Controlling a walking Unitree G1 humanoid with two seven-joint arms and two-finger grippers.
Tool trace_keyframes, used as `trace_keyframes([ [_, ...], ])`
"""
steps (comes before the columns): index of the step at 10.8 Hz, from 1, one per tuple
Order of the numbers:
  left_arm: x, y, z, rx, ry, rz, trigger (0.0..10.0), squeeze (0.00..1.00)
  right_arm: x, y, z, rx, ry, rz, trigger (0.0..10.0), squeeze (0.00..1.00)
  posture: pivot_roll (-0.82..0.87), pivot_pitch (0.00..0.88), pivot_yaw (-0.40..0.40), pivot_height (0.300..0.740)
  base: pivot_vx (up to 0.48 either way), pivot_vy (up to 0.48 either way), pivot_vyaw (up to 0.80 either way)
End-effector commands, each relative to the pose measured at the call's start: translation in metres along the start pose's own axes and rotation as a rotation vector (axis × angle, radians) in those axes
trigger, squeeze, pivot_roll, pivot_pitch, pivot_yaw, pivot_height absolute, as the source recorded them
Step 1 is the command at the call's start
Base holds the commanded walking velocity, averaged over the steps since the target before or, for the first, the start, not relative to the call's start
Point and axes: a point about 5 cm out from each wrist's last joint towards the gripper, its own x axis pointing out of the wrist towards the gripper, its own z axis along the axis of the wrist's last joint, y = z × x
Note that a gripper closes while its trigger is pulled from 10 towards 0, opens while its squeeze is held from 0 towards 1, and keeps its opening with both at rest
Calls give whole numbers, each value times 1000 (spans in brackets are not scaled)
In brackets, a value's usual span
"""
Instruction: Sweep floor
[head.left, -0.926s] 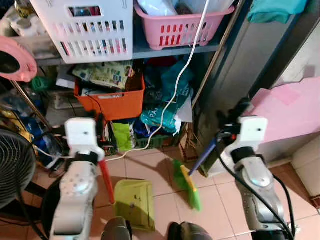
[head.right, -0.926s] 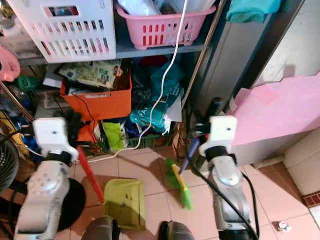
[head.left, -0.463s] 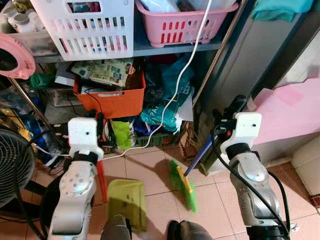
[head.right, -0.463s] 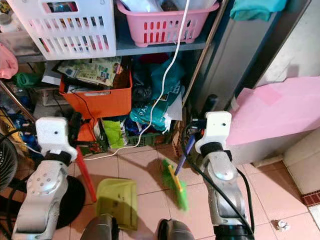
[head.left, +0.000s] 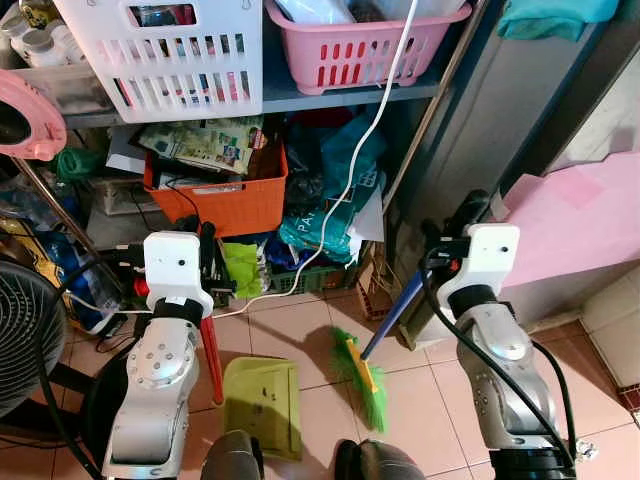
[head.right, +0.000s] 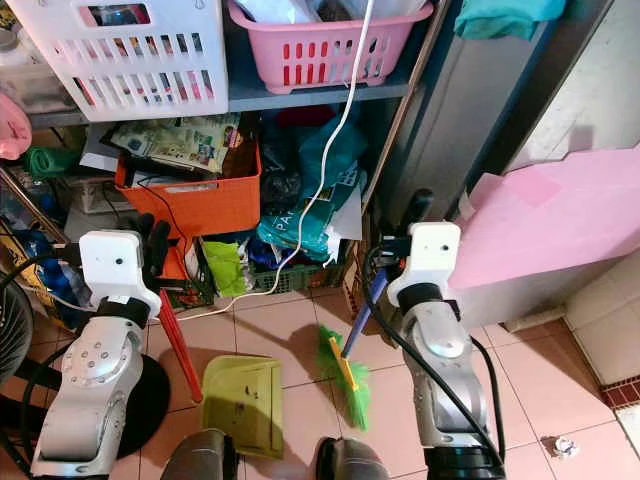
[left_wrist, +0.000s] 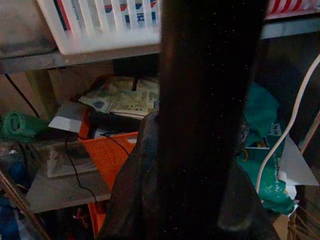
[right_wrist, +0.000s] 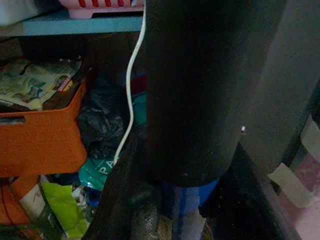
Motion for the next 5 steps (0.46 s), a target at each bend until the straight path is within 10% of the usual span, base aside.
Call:
trace_keyframes([
  [1,1,0,5,14,-17,-7,10000,0,0,2,-5,11,29,11,10000,0,60,124,-14,740,-322,0,0],
  [5,5,-2,6,14,-19,-17,10000,0,4,-1,-5,2,27,1,10000,0,65,122,-9,740,-327,0,0],
])
